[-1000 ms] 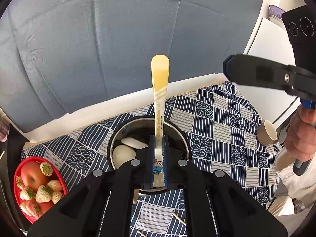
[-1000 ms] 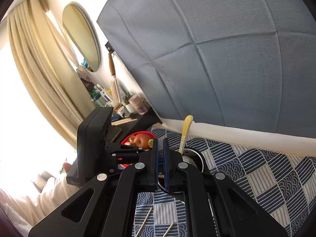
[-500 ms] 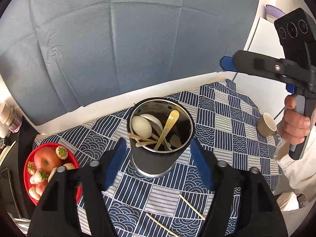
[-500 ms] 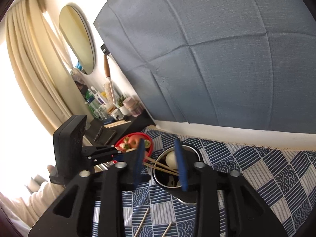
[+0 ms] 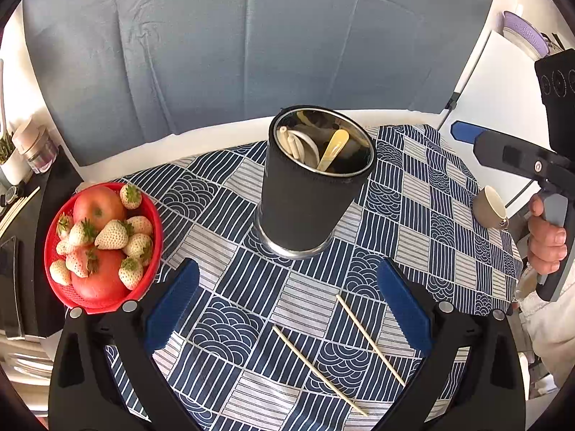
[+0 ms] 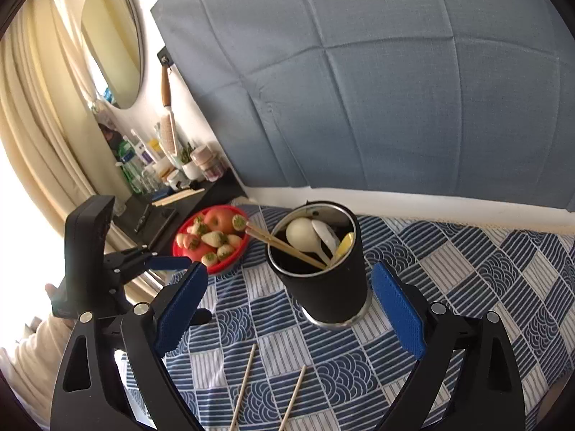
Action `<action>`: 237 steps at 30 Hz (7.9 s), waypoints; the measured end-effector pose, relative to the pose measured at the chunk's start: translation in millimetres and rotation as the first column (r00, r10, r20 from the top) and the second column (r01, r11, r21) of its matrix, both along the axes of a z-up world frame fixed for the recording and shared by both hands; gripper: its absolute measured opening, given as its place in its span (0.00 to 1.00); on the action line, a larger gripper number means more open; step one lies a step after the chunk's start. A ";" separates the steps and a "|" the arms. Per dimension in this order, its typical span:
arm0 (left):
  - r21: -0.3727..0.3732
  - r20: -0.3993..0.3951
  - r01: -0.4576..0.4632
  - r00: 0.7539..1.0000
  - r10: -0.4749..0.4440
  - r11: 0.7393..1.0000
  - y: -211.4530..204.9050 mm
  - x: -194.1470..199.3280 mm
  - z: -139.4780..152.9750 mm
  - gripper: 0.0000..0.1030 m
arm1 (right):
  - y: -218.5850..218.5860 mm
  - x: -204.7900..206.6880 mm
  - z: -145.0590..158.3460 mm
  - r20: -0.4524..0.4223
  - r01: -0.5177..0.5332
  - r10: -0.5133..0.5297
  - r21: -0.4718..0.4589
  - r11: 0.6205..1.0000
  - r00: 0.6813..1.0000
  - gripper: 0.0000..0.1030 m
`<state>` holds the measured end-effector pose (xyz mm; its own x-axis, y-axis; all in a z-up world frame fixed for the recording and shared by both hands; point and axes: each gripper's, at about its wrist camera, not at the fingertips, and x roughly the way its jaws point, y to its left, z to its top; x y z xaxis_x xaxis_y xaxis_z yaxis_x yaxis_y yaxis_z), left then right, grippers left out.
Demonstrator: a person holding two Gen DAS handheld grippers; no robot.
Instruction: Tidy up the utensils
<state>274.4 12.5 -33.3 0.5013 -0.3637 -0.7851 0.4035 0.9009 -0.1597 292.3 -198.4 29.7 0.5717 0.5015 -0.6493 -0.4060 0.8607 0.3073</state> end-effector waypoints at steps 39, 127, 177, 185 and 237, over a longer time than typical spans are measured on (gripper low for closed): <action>0.148 -0.270 0.103 0.961 -0.060 0.984 -26.8 -44.1 -143.9 0.94 | 29.7 -82.2 -207.6 -0.376 -0.065 -0.071 -0.336 0.940 0.924 0.87; 0.323 -0.133 -0.395 0.881 0.454 0.860 -30.7 -82.8 -8.0 0.05 | -53.9 -38.6 -57.5 -0.093 -0.061 0.033 -0.326 0.944 0.995 0.05; -0.125 0.104 -0.236 0.963 0.250 0.964 -49.7 93.5 106.1 0.05 | 4.8 70.8 29.6 0.137 -0.159 0.176 -0.127 0.979 0.975 0.05; -0.224 0.171 -0.167 0.963 0.207 0.960 -53.1 99.3 90.4 0.05 | 6.0 72.8 20.1 0.102 -0.158 0.176 -0.162 0.974 0.979 0.05; -0.036 0.219 -0.321 0.921 0.321 0.946 -71.7 -57.9 62.6 0.94 | -50.9 -22.0 21.8 0.180 -0.133 0.164 -0.172 0.976 0.970 0.85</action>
